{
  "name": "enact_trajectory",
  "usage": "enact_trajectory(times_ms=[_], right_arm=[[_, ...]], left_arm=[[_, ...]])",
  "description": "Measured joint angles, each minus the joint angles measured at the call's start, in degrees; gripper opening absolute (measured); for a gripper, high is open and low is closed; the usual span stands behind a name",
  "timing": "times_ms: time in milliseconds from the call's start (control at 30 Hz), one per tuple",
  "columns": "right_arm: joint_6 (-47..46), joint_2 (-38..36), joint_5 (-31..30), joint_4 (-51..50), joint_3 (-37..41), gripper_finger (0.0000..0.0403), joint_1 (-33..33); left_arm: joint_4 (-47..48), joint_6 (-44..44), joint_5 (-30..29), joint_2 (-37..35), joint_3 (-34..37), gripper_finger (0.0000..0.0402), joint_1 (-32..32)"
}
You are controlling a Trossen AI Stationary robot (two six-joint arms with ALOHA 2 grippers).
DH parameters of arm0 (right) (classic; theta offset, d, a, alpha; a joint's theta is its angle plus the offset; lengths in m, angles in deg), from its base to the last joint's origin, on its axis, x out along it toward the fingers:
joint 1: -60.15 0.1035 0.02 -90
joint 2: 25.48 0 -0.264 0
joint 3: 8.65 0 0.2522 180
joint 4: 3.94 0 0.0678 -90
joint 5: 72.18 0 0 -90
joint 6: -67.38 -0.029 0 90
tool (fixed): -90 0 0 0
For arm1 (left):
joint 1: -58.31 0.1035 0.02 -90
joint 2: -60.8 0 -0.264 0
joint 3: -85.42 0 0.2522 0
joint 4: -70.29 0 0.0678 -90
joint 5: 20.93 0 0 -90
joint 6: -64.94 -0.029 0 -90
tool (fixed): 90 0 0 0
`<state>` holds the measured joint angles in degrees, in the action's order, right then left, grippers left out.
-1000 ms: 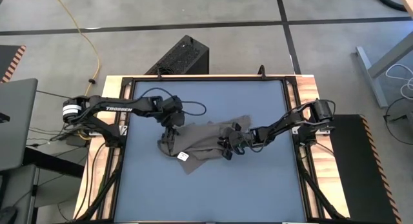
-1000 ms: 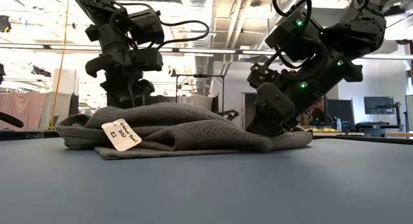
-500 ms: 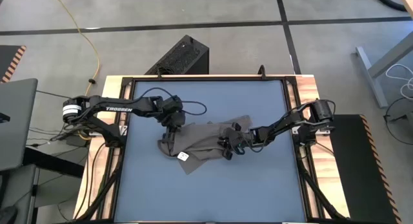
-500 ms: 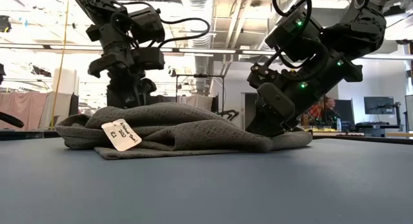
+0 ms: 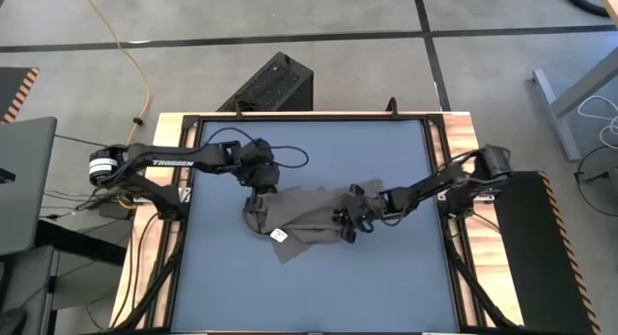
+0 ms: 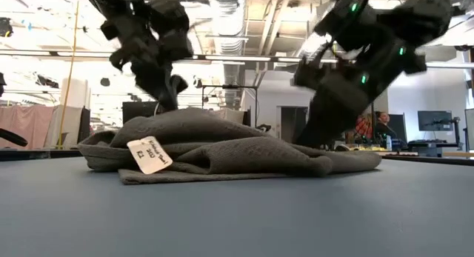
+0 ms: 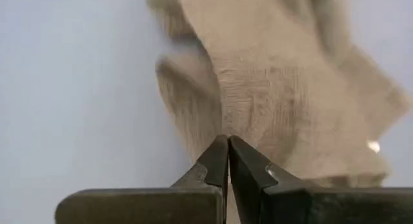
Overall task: Roll towel into tight, uniform cylinder
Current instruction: Fold the gray towel
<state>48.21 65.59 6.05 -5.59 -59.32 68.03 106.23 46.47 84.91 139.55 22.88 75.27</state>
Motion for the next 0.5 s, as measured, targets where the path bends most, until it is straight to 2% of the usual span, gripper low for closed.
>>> enact_trajectory(times_ms=[233, 367, 500], right_arm=[[-0.78, -11.92, -0.87, -16.99, -0.02, 0.0132, -0.59], [-0.13, -16.66, -1.37, -21.43, -0.07, 0.0132, -1.22], [0.17, -20.37, -4.37, -24.74, -0.26, 0.0133, -3.66]], left_arm=[[2.78, -1.28, 1.97, -10.92, -1.44, 0.0, 0.0], [5.2, -0.97, 2.46, -16.46, -1.41, 0.0, -0.11], [5.44, 1.18, 2.44, -18.42, -0.82, 0.0, -0.39]])
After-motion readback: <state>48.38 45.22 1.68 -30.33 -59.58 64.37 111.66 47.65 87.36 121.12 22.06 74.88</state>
